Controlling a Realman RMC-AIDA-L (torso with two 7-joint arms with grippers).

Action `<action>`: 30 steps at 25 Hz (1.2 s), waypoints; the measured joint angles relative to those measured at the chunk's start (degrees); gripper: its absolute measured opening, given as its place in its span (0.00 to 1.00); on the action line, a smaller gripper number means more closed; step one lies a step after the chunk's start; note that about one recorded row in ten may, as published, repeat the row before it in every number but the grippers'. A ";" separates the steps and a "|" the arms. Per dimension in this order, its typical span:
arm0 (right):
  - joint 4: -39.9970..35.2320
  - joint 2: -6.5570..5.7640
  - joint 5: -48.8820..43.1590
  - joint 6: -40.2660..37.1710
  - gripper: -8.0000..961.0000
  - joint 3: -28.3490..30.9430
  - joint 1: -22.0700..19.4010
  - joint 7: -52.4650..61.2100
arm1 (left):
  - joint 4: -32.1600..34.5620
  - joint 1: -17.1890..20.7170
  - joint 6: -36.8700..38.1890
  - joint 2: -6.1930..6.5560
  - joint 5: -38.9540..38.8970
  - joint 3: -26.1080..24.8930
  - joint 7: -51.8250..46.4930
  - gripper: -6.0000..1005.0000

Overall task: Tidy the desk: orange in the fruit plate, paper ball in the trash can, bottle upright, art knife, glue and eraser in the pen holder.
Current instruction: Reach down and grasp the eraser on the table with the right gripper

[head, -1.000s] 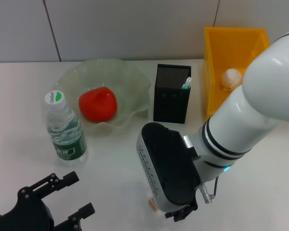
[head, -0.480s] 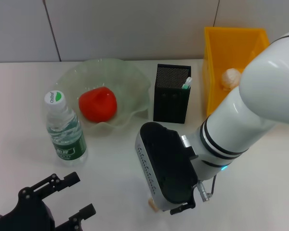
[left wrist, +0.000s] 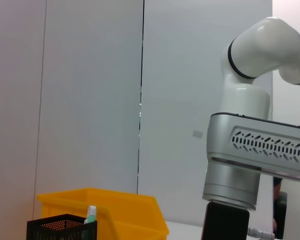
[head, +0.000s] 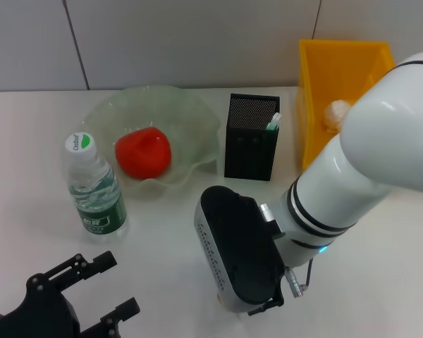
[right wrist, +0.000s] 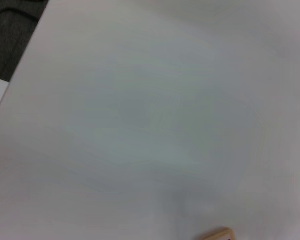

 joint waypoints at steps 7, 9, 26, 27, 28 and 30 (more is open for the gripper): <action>-0.76 0.00 -0.04 0.69 0.49 -0.06 0.17 0.00 | 0.00 -0.04 0.03 -0.08 0.00 -0.08 0.00 0.67; -1.11 0.00 -0.11 0.73 0.49 -0.06 0.33 0.00 | 0.00 -0.06 0.05 -0.08 -0.01 -0.08 0.00 0.67; 7.02 -0.20 0.28 -3.11 0.34 1.19 -3.28 4.89 | 0.00 0.29 1.14 0.09 -0.01 -0.08 0.00 0.67; 8.37 -0.20 0.17 -3.39 0.34 1.51 -4.14 5.77 | 0.00 0.37 1.20 0.12 -0.01 -0.08 0.00 0.67; 10.04 -0.20 0.03 -3.50 0.35 1.98 -5.33 6.81 | 0.00 0.42 1.31 0.16 -0.01 -0.08 0.03 0.67; 13.72 -0.18 -1.14 -3.59 0.35 3.17 -7.78 11.20 | 0.00 0.47 1.35 0.17 -0.01 -0.08 0.03 0.67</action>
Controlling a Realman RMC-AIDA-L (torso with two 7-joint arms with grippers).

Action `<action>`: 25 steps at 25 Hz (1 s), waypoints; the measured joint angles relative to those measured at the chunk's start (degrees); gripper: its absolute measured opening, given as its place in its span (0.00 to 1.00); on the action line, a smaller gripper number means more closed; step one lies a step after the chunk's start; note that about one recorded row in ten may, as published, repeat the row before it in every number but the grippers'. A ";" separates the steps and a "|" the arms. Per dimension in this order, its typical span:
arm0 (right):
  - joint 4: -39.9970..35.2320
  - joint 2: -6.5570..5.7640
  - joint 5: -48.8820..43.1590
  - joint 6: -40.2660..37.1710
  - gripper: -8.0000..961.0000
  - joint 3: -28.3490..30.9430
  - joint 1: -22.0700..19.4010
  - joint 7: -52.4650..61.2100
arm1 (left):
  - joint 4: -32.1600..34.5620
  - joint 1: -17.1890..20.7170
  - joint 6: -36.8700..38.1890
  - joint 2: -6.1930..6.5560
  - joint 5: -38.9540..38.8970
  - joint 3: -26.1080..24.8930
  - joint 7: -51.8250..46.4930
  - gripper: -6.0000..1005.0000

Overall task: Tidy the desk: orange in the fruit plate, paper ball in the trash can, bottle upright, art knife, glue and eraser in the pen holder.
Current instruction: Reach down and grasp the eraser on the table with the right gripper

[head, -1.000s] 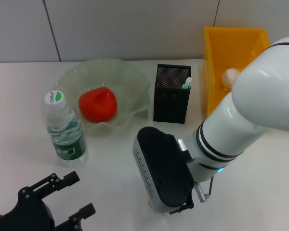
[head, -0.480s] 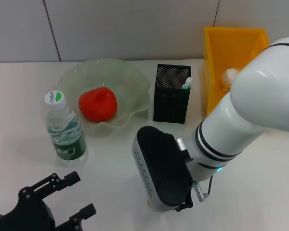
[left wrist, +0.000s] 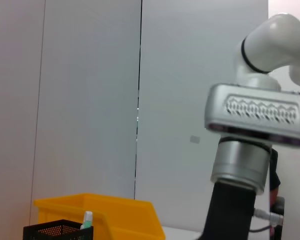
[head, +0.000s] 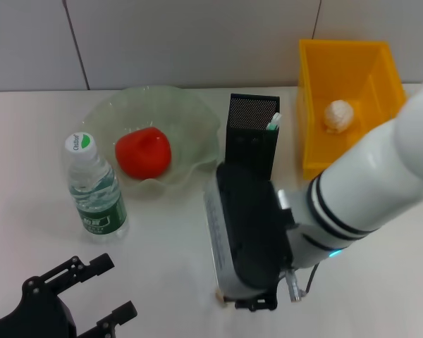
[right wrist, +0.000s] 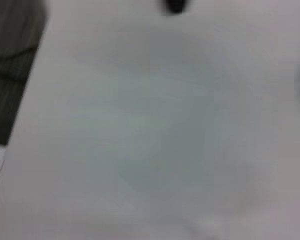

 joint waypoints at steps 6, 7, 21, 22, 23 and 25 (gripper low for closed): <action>3.46 0.01 -2.56 -0.47 0.37 0.78 -2.14 7.82 | 0.00 0.06 -0.02 0.01 0.00 0.00 0.03 0.67; 3.93 0.03 -2.77 -0.52 0.37 0.92 -2.51 8.66 | 0.00 0.06 -0.05 0.01 0.01 0.00 0.03 0.67; 9.21 0.12 -2.78 -2.74 0.40 4.70 -4.30 23.89 | -0.03 -0.47 -0.49 -0.24 0.45 0.00 0.05 0.67; 9.21 0.12 -2.77 -3.20 0.41 4.72 -4.13 24.90 | -0.04 -0.47 -0.49 -0.25 0.45 0.00 0.05 0.67; 9.15 0.12 -2.76 -3.74 0.41 4.74 -3.96 25.95 | -0.04 -0.47 -0.49 -0.25 0.48 -0.01 0.05 0.67; 8.87 0.12 -2.70 -4.91 0.41 4.63 -3.55 28.12 | -0.03 -0.47 -0.48 -0.31 0.55 0.11 0.05 0.67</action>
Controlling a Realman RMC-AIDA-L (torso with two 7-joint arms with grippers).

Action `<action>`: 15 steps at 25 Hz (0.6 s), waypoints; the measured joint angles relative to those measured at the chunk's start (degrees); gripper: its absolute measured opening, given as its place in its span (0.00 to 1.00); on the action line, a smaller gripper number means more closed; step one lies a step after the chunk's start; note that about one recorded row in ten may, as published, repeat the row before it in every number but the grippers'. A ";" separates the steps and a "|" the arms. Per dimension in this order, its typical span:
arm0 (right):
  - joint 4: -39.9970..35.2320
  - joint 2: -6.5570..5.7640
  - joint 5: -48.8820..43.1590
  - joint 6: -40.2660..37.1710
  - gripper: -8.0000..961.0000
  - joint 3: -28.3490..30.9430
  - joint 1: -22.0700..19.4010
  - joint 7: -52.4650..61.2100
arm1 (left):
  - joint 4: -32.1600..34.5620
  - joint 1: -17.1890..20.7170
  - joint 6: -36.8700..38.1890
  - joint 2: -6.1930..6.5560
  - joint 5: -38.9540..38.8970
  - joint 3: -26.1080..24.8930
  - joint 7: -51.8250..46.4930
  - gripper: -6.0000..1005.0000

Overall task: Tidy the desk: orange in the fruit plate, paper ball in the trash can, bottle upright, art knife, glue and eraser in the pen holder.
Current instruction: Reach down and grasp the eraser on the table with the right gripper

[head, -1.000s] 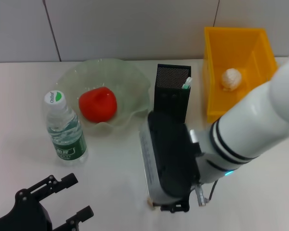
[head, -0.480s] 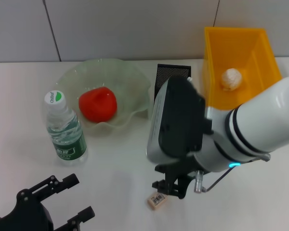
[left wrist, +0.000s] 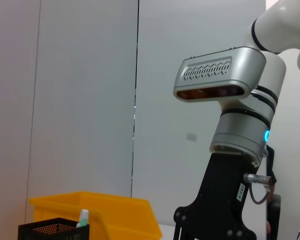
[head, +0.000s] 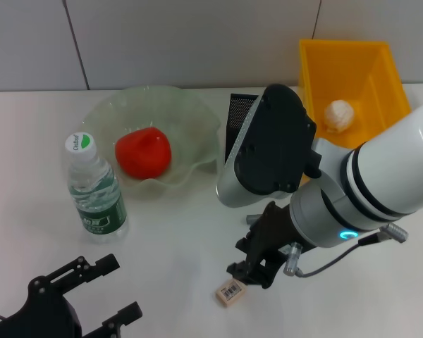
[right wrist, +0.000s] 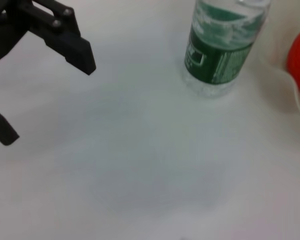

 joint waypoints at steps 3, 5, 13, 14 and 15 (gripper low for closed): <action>-0.09 -0.01 0.00 -0.17 0.42 -0.33 0.03 1.51 | 0.01 0.00 0.00 -0.04 0.00 0.13 0.00 0.67; -0.16 -0.02 -0.13 -0.18 0.43 -0.38 0.10 3.60 | 0.02 0.00 -0.08 -0.09 0.00 0.26 0.00 0.67; -2.23 0.11 0.15 0.27 0.59 0.15 1.22 10.05 | 0.03 -0.17 -0.29 -0.12 0.11 0.41 0.00 0.67; -2.51 0.12 0.15 0.29 0.63 0.13 1.38 10.76 | 0.03 -0.25 -0.38 -0.13 0.14 0.40 0.00 0.67; -2.87 0.13 0.16 0.27 0.67 0.18 1.50 11.43 | 0.02 -0.30 -0.43 -0.12 0.14 0.38 0.21 0.67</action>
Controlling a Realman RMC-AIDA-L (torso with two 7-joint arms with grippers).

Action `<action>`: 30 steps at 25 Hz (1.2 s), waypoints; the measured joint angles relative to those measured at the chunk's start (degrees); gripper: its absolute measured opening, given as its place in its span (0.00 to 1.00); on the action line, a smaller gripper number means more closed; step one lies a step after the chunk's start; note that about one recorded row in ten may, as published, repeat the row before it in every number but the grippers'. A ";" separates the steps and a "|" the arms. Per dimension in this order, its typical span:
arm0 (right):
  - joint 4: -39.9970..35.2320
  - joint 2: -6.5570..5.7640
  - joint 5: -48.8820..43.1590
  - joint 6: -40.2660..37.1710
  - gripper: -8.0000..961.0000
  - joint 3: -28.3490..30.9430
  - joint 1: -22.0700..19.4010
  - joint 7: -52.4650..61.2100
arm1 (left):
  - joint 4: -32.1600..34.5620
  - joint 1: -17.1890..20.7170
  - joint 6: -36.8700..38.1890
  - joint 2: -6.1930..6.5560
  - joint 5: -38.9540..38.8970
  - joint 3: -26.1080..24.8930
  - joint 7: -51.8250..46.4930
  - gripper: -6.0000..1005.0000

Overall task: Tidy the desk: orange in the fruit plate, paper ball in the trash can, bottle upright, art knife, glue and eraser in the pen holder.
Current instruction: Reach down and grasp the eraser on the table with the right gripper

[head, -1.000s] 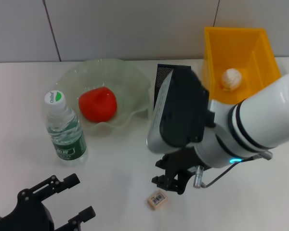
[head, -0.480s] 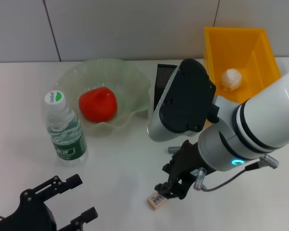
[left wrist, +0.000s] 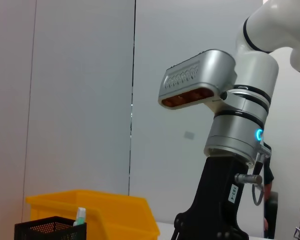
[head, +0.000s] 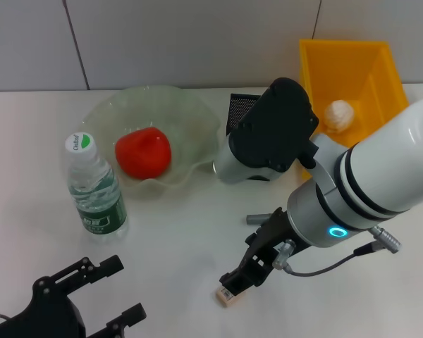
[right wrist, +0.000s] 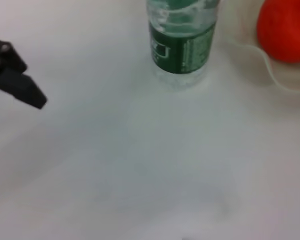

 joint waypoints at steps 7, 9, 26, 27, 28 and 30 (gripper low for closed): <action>-4.22 0.38 3.71 -0.11 0.78 3.18 0.10 1.88 | -0.15 0.30 -0.10 -0.42 0.03 -0.43 3.15 0.67; -6.09 0.38 5.64 0.41 0.78 4.36 0.26 1.89 | -0.09 0.23 -0.13 -0.44 0.03 -0.49 3.26 0.67; -16.05 0.10 8.06 5.57 0.78 3.68 5.45 1.94 | 0.01 0.65 0.48 0.20 -0.06 -1.18 2.80 0.67; -16.49 0.09 7.88 5.68 0.78 3.61 5.71 1.95 | 0.01 0.61 0.49 0.28 -0.07 -1.19 2.78 0.67; -17.10 0.05 7.72 5.90 0.78 3.43 6.10 1.95 | 0.01 0.55 0.49 0.33 -0.07 -1.19 2.76 0.67; -18.60 0.05 7.64 6.35 0.78 2.45 6.87 1.94 | 0.01 0.48 0.50 0.45 -0.07 -1.19 2.72 0.67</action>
